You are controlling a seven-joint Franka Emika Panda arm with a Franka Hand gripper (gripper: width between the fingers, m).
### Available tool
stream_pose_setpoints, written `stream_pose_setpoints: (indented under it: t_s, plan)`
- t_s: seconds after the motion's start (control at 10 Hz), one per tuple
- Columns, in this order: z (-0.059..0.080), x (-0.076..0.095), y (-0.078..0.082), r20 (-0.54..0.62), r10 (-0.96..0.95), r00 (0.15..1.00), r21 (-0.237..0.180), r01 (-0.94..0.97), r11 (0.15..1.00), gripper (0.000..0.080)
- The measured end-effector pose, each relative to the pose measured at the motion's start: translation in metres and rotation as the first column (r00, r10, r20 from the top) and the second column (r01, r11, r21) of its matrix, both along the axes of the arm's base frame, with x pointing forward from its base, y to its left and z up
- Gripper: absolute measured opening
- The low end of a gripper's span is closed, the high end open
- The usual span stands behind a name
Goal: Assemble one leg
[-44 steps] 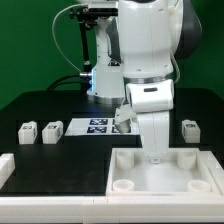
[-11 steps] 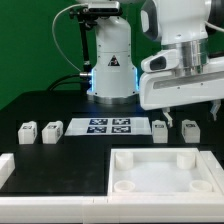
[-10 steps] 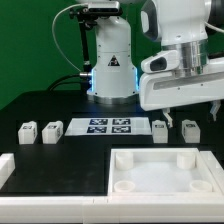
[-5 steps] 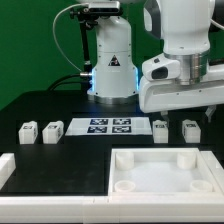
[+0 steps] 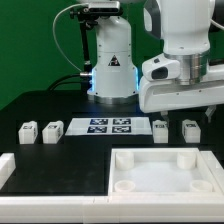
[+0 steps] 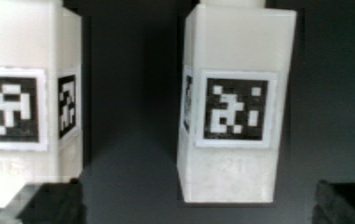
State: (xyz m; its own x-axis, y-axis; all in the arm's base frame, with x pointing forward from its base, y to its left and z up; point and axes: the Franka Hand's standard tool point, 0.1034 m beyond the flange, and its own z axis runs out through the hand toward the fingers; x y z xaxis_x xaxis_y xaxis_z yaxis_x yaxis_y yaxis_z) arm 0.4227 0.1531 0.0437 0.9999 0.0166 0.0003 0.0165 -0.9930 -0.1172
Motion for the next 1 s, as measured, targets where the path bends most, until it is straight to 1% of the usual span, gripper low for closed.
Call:
stream_pose_setpoints:
  t_s: [0.2, 0.3, 0.4, 0.5, 0.6, 0.7, 0.9, 1.0]
  plan:
    - [0.0, 0.0, 0.0, 0.0, 0.0, 1.0, 0.0, 0.0, 1.0, 0.0649]
    - [-0.007, -0.026, -0.002, -0.168, 0.011, 0.986, -0.022, -0.015, 1.0, 0.0649]
    - [0.001, -0.023, 0.001, -0.281, 0.011, 0.96, -0.023, -0.018, 1.0, 0.0649]
    - [0.005, -0.021, 0.004, -0.413, 0.017, 0.911, -0.023, -0.029, 0.999, 0.0649]
    - [0.005, -0.016, 0.007, -0.484, 0.022, 0.875, -0.018, -0.035, 0.999, 0.0649]
    - [0.006, -0.02, 0.008, -0.587, 0.034, 0.809, -0.014, -0.052, 0.999, 0.0649]
    - [-0.005, -0.018, 0.01, -0.74, 0.042, 0.671, -0.001, -0.063, 0.998, 0.0649]
    - [-0.013, -0.018, 0.012, -0.781, 0.043, 0.622, 0.003, -0.065, 0.998, 0.0649]
